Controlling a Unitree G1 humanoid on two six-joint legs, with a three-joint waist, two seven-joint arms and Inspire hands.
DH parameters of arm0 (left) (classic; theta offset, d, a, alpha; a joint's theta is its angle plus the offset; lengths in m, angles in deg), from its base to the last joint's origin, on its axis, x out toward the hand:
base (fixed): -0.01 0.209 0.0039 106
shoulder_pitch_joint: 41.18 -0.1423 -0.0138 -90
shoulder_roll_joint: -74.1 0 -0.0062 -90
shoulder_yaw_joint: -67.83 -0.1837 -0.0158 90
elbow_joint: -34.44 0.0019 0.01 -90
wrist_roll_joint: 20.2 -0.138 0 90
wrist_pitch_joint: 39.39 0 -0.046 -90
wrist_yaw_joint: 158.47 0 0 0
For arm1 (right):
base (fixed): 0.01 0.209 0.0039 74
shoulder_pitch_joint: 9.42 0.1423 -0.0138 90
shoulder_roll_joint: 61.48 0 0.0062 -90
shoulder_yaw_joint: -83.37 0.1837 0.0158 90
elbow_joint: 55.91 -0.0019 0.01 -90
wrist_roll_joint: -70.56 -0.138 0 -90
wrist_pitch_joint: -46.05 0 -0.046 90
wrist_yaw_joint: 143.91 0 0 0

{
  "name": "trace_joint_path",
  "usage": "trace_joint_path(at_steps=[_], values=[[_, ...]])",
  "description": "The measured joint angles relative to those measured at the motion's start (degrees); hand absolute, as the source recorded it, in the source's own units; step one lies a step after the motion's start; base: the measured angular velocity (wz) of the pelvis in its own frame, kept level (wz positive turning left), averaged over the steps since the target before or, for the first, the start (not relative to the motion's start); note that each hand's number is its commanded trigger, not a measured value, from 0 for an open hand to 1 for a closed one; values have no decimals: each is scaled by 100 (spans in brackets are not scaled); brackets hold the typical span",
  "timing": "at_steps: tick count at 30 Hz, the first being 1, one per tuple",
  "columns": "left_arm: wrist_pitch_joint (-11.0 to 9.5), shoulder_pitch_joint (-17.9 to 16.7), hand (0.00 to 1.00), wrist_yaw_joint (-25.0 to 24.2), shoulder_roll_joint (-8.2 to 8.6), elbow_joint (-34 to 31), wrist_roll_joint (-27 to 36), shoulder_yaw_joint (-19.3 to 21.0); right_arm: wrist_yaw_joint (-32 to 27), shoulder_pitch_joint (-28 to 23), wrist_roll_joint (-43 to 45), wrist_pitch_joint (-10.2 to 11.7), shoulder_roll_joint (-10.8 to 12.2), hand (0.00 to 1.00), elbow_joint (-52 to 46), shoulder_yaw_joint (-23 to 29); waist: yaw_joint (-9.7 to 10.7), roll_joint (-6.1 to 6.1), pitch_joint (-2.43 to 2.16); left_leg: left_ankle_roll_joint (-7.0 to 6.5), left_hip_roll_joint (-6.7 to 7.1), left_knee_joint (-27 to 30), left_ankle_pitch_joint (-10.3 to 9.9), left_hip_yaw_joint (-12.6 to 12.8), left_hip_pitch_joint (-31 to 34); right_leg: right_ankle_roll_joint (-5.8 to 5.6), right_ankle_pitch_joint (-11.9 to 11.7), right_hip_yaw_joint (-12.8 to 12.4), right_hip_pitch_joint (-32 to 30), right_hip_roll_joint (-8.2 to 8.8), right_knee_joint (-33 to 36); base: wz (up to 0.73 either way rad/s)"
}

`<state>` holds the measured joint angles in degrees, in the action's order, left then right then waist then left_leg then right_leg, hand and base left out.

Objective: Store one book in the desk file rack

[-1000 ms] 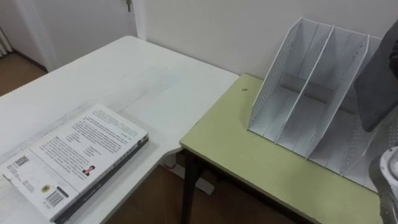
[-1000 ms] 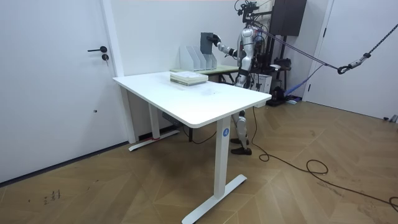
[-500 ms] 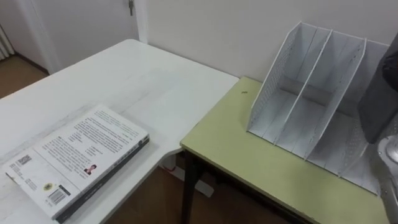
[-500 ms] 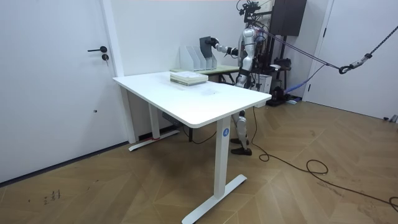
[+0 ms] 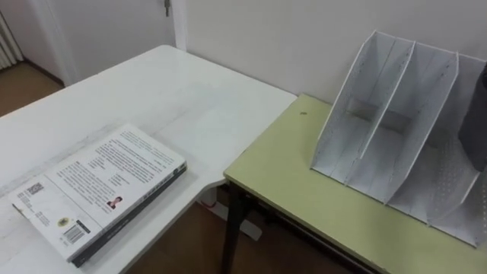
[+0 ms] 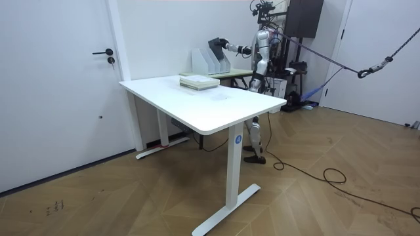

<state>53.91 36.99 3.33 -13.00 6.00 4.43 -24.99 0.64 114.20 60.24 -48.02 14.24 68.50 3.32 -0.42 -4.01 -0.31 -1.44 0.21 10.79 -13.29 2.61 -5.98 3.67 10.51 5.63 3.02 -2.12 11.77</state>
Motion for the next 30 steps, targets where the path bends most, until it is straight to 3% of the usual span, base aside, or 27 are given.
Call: trace_joint_path(at_steps=[4,12,20,22,30], values=[[177,-79,0,36,-109,-193,-1,29,124,108,-450,-235,-184,100,164,-1,10,-43,-25,0,-5,5,2,-25,34,1,-1,33,-10,2,0,1],[370,-152,0,65,-138,-419,-226,214,233,329,-550,-605,-213,100,169,-32,3,-63,-20,0,-3,18,2,-23,50,1,-1,63,-20,11,-10,0],[391,-151,0,171,-149,-443,-288,217,264,582,-662,-609,-218,100,185,-198,-19,-73,-26,0,-1,19,2,-35,49,1,-1,95,-6,1,-16,0],[391,-151,0,177,-149,-444,-292,223,390,582,-767,-621,-218,0,192,-197,-10,-72,-27,0,1,20,2,-41,50,1,-1,104,-7,6,-17,0],[392,-155,0,261,-148,-440,-295,220,586,587,-1214,-666,-217,0,317,-196,-14,-45,-22,1,-8,29,2,-34,45,10,-11,123,6,12,-10,0]])
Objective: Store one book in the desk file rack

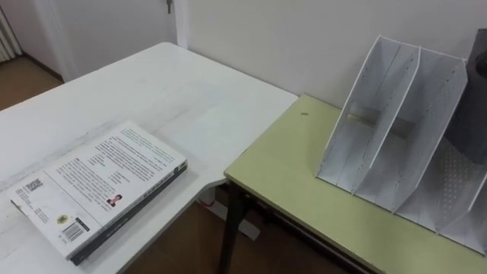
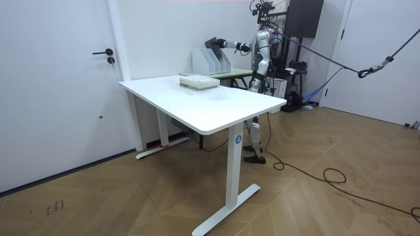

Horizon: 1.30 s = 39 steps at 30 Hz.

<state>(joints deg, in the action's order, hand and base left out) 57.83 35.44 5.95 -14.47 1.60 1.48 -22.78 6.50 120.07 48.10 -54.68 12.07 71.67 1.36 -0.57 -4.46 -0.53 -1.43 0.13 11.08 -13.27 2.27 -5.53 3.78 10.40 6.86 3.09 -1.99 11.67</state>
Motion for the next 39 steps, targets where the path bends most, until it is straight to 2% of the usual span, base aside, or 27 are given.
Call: trace_joint_path(at_steps=[5,28,35,39], values=[[27,-3,0,37,-1,2,-2,2,44,140,-32,0,-1,0,1,1,2,69,22,5,-3,22,3,11,-2,7,-6,12,-3,4,5,0],[23,-9,0,125,1,-1,-4,19,127,228,-96,3,-2,0,-5,0,-6,67,23,11,-10,24,6,11,-8,10,-7,25,1,-1,-23,0],[27,0,0,122,1,-37,-64,42,619,229,-689,-18,-5,0,-383,-122,-88,69,15,13,-31,27,8,93,-23,24,-16,-63,-29,-18,11,-8],[27,56,0,134,-23,-29,-101,-17,1124,216,-1059,-32,-4,0,-1215,-688,-114,65,21,17,-39,16,9,99,-85,32,-20,-137,-5,-37,1,-6]])
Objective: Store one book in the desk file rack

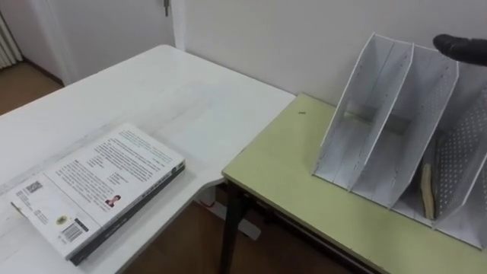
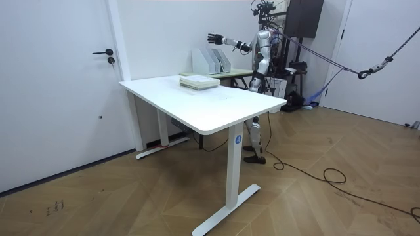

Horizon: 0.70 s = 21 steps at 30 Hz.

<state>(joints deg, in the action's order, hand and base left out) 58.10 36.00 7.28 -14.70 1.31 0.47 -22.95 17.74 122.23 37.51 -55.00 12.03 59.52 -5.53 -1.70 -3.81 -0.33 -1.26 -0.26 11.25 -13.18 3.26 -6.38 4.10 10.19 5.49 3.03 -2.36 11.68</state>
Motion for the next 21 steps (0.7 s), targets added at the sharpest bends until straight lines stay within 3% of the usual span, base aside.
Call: trace_joint_path(at_steps=[8,12,15,21], values=[[8,46,0,-140,8,-3,0,-20,1867,-163,-362,-38,106,0,-1477,-685,-61,16,19,-1,-33,-16,0,-16,-58,-7,-10,-39,89,6,-5,-1],[14,185,0,-225,-38,101,4,-73,2870,-834,-330,-39,148,0,-2188,-913,-181,1,28,-1,-33,-11,-1,-9,-35,-12,-13,-2,85,16,1,4],[6,268,0,-232,-74,176,10,-183,3592,-1230,-191,-59,153,0,-2313,-1334,-235,-8,33,0,-34,1,0,-18,-34,-12,-14,4,85,19,11,0],[4,476,0,-410,-194,291,7,-424,4881,-1525,72,-131,144,0,-2308,-2014,-384,-33,42,3,-45,12,-3,-20,-30,-8,-20,15,85,16,-13,1]])
